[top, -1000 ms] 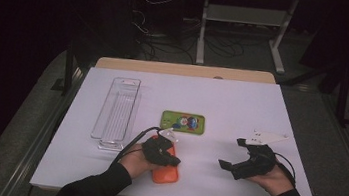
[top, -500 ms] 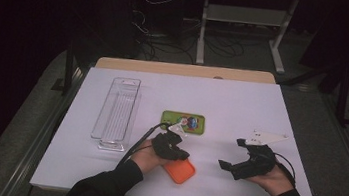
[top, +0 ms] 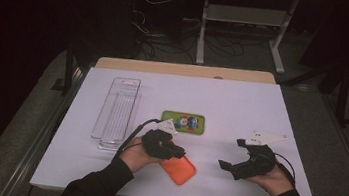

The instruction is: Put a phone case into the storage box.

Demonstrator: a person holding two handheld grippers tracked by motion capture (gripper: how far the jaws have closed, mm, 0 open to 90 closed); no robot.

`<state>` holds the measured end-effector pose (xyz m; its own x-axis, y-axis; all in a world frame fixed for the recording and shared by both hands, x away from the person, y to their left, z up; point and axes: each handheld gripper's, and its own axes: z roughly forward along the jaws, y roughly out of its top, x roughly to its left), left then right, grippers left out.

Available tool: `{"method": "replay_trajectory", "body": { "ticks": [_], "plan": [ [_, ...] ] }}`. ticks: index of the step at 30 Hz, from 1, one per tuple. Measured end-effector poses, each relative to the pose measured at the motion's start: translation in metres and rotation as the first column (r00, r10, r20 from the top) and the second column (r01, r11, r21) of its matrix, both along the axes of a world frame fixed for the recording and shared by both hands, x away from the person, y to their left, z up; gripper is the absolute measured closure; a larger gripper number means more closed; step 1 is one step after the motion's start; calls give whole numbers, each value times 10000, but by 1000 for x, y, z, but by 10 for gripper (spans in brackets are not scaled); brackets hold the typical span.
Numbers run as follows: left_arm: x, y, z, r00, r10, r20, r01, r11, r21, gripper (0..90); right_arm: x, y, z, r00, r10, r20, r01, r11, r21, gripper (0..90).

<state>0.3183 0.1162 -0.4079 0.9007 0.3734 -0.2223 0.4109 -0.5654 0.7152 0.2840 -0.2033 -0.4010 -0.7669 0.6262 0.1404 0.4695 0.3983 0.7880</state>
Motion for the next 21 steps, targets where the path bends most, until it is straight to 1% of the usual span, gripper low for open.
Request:
{"method": "replay_trajectory", "body": {
  "ticks": [1, 2, 3, 4, 5, 6, 9, 10, 11, 12, 13, 14, 17, 18, 19, 21],
  "plan": [
    [0, 7, 4, 10000, -50, 83, 51, 10000, -22, 703, 0, 0, 0, 10000, -3, 20, 3, 10000, 8, 0],
    [-1, 12, 6, 9998, -27, 218, 28, 10000, -42, 703, 0, 0, 0, 10000, -3, 20, 3, 10000, 8, 0],
    [-2, 17, 8, 9995, -18, 330, 18, 10000, 0, 631, 0, 1, -1, 10000, -12, 35, 12, 10000, -12, 0],
    [-4, 23, 10, 9992, 26, 387, -23, 10000, -82, 631, 0, 1, -1, 10000, -12, 35, 12, 10000, -12, 0],
    [-5, 27, 11, 9990, 72, 433, -67, 9999, -100, 557, 0, 1, -1, 10000, -29, 10, 29, 10000, -18, 0],
    [-7, 32, 13, 9990, 130, 431, -122, 9997, -190, 557, 0, 1, -1, 10000, -29, 10, 29, 10000, -18, 0],
    [-12, 46, 15, 9975, 203, 671, -184, 9994, -282, 439, 0, 1, -1, 10000, -53, -22, 53, 10000, -18, 0],
    [-14, 50, 16, 9969, 233, 756, -216, 9995, -234, 389, 0, 1, -2, 10000, -57, -16, 57, 10000, -28, 0],
    [-15, 54, 17, 9965, 324, 767, -302, 9991, -305, 299, 0, 1, -2, 10000, -81, -27, 80, 10000, -54, 0],
    [-16, 58, 17, 9959, 361, 824, -337, 9990, -306, 299, 0, 1, -2, 10000, -81, -27, 80, 10000, -54, 0],
    [-16, 61, 17, 9955, 462, 825, -433, 9984, -362, 256, 0, 1, -2, 10000, -92, -19, 91, 9999, -88, 0],
    [-16, 64, 17, 9953, 503, 829, -478, 9984, -313, 205, 0, 1, -2, 10000, -97, -18, 97, 9999, -96, 0],
    [-16, 70, 17, 9948, 513, 885, -490, 9984, -289, 92, 1, 2, -2, 10000, -91, 1, 91, 9999, -119, 0],
    [-15, 71, 18, 9950, 429, 904, -402, 9987, -316, 21, 1, 2, -3, 9999, -108, -11, 107, 9998, -138, 0],
    [-17, 77, 21, 9949, 274, 974, -242, 9991, -343, 11, 1, 2, -3, 9999, -122, -15, 122, 9998, -133, 0],
    [-18, 80, 22, 9944, 262, 1025, -225, 9990, -377, 0, 1, 2, -2, 9999, -124, -13, 124, 9998, -144, 0]
  ]
}}
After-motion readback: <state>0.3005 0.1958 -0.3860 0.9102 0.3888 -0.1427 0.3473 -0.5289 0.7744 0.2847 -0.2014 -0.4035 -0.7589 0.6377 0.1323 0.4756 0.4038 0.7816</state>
